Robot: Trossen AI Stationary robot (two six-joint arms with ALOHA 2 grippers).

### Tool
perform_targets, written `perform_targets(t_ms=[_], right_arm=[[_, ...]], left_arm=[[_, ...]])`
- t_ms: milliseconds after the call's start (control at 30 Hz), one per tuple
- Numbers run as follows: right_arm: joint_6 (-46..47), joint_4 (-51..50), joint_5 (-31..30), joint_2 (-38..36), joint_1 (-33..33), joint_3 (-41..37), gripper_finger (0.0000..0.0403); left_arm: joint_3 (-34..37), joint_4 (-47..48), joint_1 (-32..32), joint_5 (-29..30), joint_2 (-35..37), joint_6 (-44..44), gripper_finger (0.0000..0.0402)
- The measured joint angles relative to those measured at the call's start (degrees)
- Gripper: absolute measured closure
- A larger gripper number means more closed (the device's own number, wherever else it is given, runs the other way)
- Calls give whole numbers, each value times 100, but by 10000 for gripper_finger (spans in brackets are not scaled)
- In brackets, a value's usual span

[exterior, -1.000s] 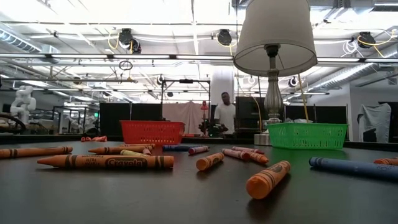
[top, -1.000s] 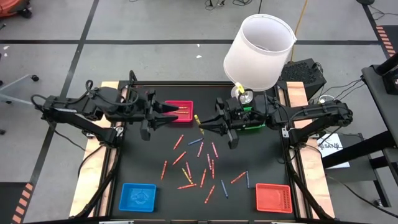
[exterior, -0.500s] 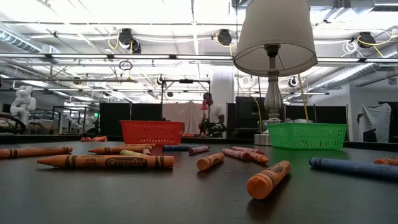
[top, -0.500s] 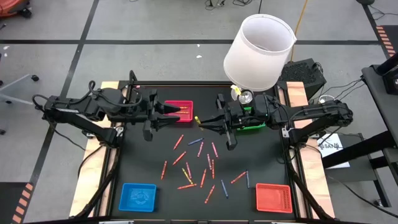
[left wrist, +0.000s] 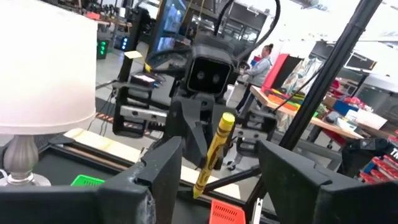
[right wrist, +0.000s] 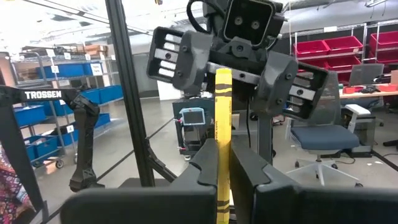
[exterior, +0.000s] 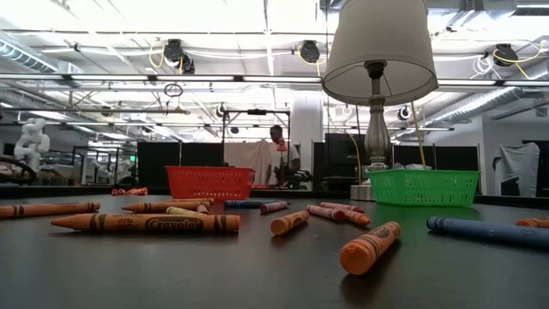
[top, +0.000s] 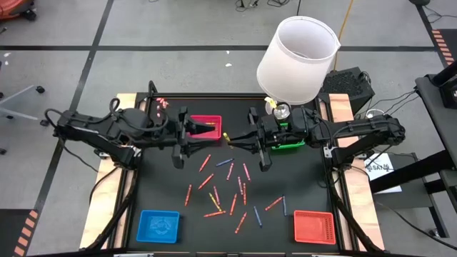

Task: Sort crayons
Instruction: Put the yellow crayon into the red basket

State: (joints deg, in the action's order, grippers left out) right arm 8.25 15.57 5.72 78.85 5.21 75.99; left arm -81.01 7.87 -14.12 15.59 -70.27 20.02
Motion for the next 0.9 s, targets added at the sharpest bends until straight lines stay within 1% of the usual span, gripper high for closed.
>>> perform_targets(t_ms=[200,367,500,900], right_arm=[[2,0,0,0,0,0,403],[2,-2,2,0,5,0,403],[6,0,2,0,11,0,403],[153,-34,7,0,11,-2,403]], left_arm=[[0,-43,-158,98,-80,-130,168],[0,-61,-305,455,-199,-410,168],[0,-366,-323,496,-315,-689,168],[0,-1345,-274,459,-888,-709,169]])
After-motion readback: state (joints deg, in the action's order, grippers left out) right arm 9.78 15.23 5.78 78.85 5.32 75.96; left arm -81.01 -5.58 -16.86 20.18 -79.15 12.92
